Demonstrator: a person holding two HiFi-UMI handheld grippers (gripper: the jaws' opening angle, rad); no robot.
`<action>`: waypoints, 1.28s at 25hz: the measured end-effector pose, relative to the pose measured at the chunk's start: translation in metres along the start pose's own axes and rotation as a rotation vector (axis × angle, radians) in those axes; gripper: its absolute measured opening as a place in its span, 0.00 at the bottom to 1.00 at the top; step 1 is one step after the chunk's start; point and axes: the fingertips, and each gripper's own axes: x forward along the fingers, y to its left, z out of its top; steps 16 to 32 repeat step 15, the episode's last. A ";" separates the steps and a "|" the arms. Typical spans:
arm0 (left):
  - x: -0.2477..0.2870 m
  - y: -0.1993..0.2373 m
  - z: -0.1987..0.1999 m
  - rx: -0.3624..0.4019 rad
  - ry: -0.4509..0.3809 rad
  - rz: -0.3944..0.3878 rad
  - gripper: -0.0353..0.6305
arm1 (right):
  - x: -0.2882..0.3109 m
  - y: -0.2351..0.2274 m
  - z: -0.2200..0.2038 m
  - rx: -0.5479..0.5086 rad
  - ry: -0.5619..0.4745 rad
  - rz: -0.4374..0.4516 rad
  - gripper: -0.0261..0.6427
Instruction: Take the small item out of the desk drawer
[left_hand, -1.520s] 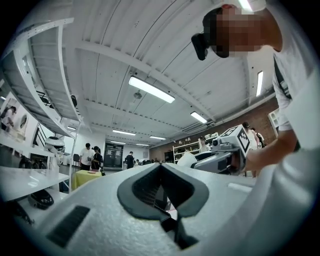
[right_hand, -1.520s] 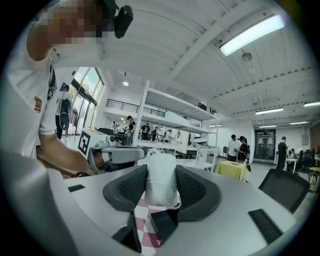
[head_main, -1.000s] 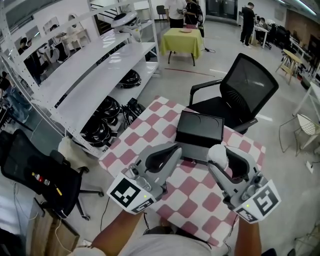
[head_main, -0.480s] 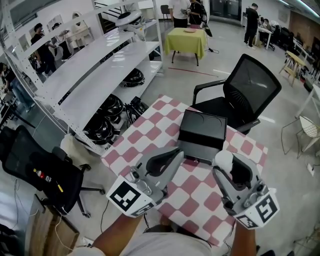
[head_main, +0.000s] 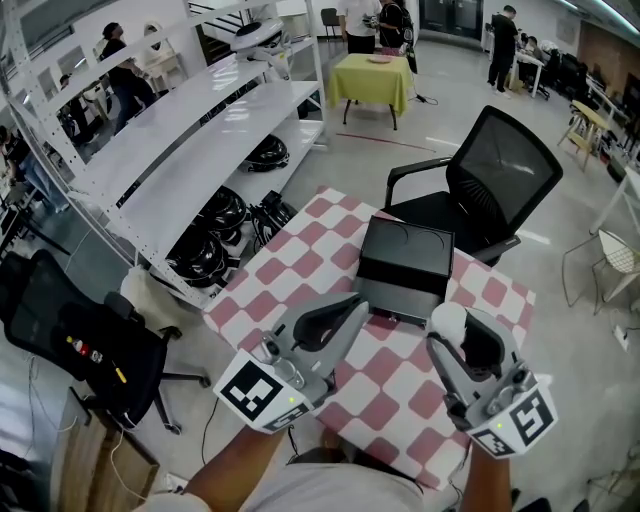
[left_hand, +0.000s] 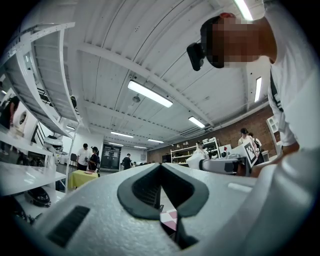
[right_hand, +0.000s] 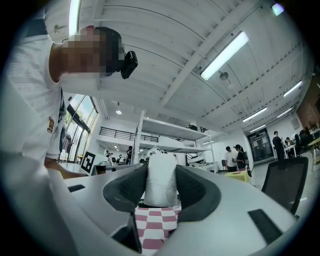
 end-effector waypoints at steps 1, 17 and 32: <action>0.000 0.000 0.000 0.000 -0.001 -0.001 0.07 | 0.000 0.000 0.000 0.000 0.001 -0.001 0.31; -0.005 0.004 -0.002 -0.004 0.003 0.002 0.07 | 0.003 0.003 -0.003 0.008 0.005 -0.002 0.31; -0.005 0.004 -0.002 -0.004 0.003 0.002 0.07 | 0.003 0.003 -0.003 0.008 0.005 -0.002 0.31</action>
